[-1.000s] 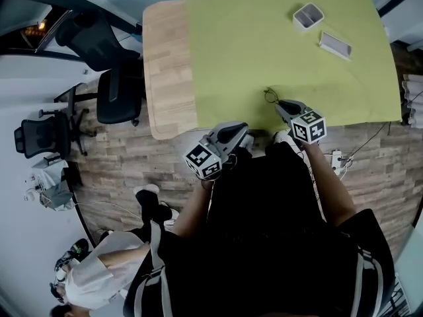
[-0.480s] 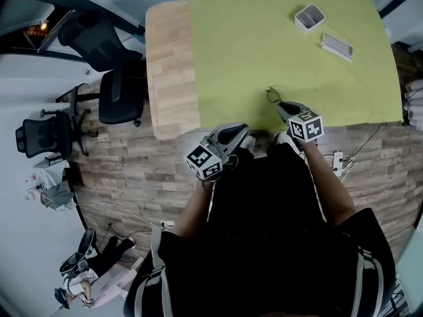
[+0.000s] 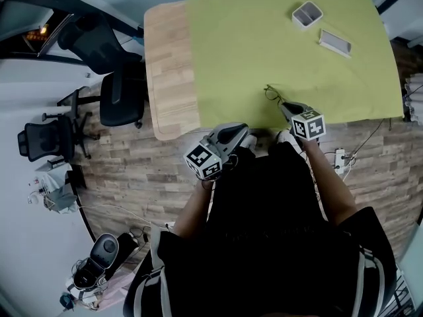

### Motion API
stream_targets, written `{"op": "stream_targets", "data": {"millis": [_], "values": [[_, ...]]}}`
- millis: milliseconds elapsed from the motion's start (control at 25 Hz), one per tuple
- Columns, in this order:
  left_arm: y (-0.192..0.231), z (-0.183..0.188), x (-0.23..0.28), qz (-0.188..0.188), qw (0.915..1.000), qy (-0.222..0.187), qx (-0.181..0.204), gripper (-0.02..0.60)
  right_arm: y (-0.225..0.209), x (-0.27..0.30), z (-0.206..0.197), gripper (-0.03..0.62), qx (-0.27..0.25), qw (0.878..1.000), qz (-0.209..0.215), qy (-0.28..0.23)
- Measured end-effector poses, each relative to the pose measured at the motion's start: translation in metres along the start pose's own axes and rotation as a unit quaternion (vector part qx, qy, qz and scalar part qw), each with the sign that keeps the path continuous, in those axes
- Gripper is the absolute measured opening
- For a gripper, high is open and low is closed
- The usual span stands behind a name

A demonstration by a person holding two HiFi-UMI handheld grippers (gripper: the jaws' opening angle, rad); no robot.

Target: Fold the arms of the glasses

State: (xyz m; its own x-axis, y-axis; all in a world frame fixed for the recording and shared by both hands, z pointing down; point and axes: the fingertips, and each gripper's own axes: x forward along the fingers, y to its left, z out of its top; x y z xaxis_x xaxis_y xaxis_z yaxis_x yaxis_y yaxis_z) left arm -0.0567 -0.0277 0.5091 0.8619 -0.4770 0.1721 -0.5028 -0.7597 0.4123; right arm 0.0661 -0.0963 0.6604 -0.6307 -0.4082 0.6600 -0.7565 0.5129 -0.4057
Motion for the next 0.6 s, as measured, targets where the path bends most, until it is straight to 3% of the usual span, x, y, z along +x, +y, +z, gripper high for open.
{"op": "stream_targets", "data": {"millis": [600], "values": [[-0.002, -0.003, 0.004, 0.006, 0.9999, 0.013, 0.001, 0.018, -0.030, 0.000, -0.040, 0.035, 0.018, 0.999, -0.016, 0.033]]}}
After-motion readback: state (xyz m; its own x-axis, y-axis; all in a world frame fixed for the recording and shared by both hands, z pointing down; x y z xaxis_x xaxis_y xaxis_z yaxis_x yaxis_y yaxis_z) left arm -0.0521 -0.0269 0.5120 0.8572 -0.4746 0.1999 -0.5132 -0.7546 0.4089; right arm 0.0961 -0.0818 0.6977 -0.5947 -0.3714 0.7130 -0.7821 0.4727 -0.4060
